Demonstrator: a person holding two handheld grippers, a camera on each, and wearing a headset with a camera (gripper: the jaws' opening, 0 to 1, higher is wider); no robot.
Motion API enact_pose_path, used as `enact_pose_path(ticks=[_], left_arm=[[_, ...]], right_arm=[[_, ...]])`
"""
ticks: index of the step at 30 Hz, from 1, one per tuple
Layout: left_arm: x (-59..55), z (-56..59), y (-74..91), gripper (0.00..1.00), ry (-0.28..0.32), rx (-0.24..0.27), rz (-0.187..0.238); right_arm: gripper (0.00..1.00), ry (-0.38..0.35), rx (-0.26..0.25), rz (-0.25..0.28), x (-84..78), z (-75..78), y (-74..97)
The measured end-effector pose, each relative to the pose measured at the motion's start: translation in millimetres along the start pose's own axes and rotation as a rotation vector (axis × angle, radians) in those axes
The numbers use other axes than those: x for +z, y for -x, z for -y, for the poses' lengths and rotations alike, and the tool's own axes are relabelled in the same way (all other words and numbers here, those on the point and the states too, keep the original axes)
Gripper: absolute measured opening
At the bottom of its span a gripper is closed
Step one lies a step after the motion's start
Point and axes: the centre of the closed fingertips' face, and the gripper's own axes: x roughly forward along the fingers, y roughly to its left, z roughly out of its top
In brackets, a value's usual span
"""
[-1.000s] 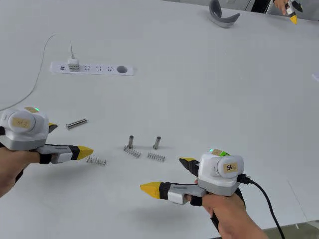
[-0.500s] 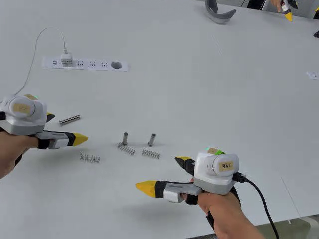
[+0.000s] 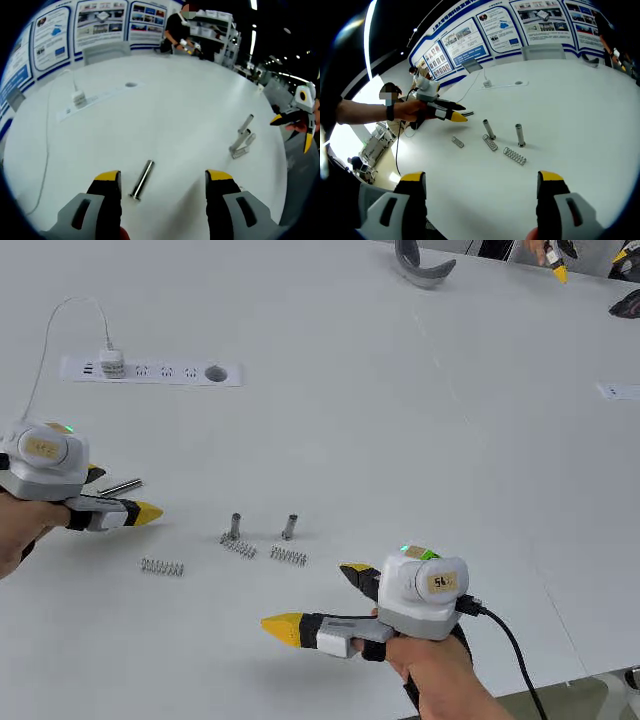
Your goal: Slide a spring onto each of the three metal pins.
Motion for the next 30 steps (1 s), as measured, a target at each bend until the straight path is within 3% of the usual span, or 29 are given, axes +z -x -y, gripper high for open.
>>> enact_pose_path(ticks=[8,30], left_arm=[[-2.2,2.6,-7.8,0.62,-0.045,-0.013,-0.03],[-2.7,10.3,-9.4,0.34,-0.184,-0.039,-0.088]], right_arm=[[0.93,-0.006,-0.001,0.0,-0.7,0.6,-0.6],[0.93,-0.011,-0.006,0.006,0.9,3.2,-0.6]])
